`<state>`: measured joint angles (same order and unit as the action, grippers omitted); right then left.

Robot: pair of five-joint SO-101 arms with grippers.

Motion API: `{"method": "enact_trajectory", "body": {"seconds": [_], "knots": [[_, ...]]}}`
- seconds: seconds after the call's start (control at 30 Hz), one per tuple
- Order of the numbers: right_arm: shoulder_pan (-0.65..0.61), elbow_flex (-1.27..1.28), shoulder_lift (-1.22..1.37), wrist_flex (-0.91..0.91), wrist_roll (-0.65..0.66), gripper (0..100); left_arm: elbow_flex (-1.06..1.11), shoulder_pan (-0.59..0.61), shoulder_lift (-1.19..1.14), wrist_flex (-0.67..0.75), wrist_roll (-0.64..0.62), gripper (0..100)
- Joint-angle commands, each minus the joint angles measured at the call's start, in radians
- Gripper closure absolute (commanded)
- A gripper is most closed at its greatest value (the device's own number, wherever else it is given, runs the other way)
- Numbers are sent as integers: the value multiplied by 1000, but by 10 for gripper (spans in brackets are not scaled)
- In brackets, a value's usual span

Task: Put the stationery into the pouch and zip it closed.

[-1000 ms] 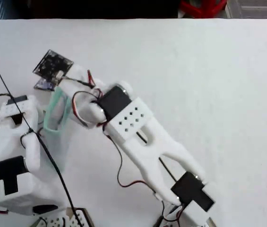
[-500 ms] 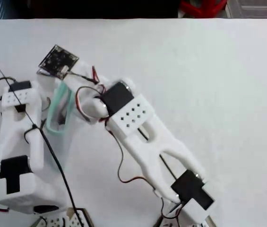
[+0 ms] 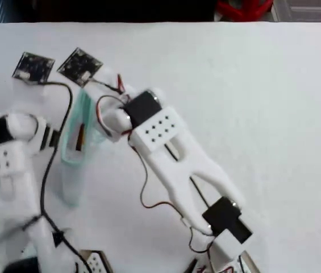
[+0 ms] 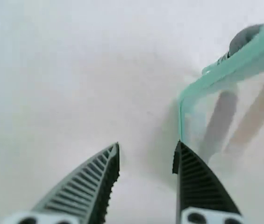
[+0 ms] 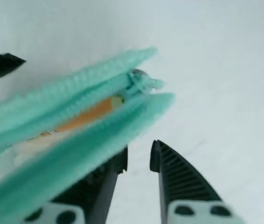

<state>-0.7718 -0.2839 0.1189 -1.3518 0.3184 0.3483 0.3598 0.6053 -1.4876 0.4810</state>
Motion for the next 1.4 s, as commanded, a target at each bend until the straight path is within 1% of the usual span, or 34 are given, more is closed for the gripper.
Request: {"method": "enact_trajectory", "body": {"seconds": [0.0,0.1,0.23,0.5,0.6,0.7,0.83,0.93,1.0,1.13,1.23,1.37], "knots": [[2,-43,-2,21,-34,904,-5,42,226,-40,6,793],[2,-46,-5,21,-75,904,32,58,384,-87,26,792],[1,-52,-7,19,-80,904,110,58,584,-106,25,792],[7,-52,-7,16,-74,904,430,62,967,-68,-153,793],[7,-52,-7,18,-72,902,436,59,1119,-48,-199,793],[2,-52,-8,19,-71,901,450,27,1244,-25,-198,788],[12,-80,-5,15,-71,900,585,-38,1208,94,-196,751],[24,-110,-7,13,-71,900,661,-82,1208,129,-203,748],[24,-126,-7,13,-71,900,663,-108,1208,120,-210,748],[21,-132,2,13,-71,900,598,-116,1219,97,-308,731],[19,-127,2,15,-71,900,528,-110,1219,66,-311,719],[5,-126,2,13,-71,902,410,-111,1219,-26,-313,718]]}}
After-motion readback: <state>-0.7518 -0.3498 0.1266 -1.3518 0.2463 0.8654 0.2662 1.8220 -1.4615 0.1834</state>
